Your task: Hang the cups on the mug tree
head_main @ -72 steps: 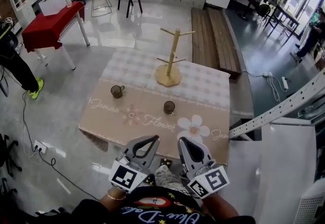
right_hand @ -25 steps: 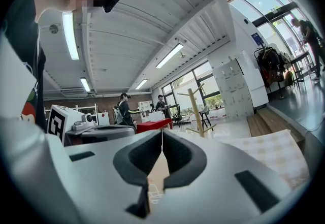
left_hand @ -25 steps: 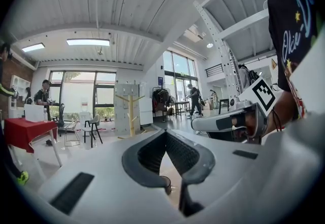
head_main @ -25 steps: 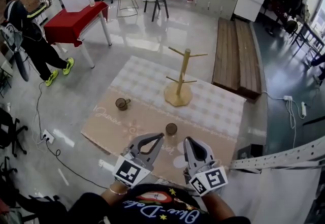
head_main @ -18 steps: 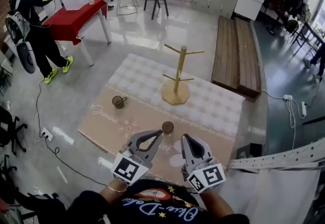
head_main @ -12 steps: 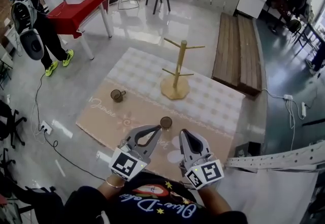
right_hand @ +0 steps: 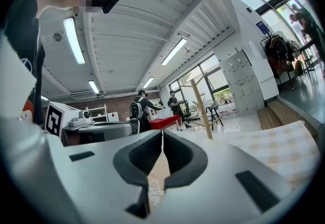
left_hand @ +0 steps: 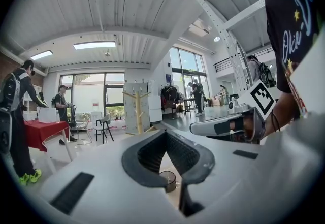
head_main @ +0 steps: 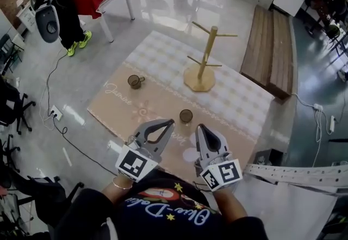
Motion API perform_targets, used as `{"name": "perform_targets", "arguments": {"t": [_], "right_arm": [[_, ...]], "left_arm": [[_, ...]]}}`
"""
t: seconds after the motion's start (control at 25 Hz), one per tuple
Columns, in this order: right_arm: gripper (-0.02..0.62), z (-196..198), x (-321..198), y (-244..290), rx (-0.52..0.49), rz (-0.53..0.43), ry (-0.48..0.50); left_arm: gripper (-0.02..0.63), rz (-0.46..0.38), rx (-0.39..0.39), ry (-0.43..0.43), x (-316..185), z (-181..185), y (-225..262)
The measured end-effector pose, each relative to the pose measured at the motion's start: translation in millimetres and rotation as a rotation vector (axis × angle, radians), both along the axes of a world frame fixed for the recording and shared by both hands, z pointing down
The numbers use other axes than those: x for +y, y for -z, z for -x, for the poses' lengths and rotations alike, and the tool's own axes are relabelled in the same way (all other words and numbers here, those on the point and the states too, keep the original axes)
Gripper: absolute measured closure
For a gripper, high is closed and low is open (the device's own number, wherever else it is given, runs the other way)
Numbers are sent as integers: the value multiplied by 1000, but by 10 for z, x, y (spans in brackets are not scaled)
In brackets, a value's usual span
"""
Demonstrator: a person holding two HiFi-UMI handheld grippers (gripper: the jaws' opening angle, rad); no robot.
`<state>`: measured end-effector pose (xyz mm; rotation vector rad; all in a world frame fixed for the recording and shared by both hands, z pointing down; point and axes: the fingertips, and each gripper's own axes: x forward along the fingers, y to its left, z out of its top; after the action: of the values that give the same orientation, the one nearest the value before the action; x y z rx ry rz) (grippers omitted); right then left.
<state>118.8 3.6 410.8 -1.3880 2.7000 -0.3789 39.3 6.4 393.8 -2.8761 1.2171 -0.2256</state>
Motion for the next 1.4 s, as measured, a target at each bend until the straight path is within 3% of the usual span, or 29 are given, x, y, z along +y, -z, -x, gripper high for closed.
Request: {"name": "perform_targets", "arguments": {"t": [0.64,1.4], "right_arm": [[584,-74,-42,-144,20,35,-25],[584,118,-222,-851,125,205,29]], "left_arm": [[598,-14,-40,-66,-205,-196,-87],[598,66,-50,-69,-415,-41,-469]]}}
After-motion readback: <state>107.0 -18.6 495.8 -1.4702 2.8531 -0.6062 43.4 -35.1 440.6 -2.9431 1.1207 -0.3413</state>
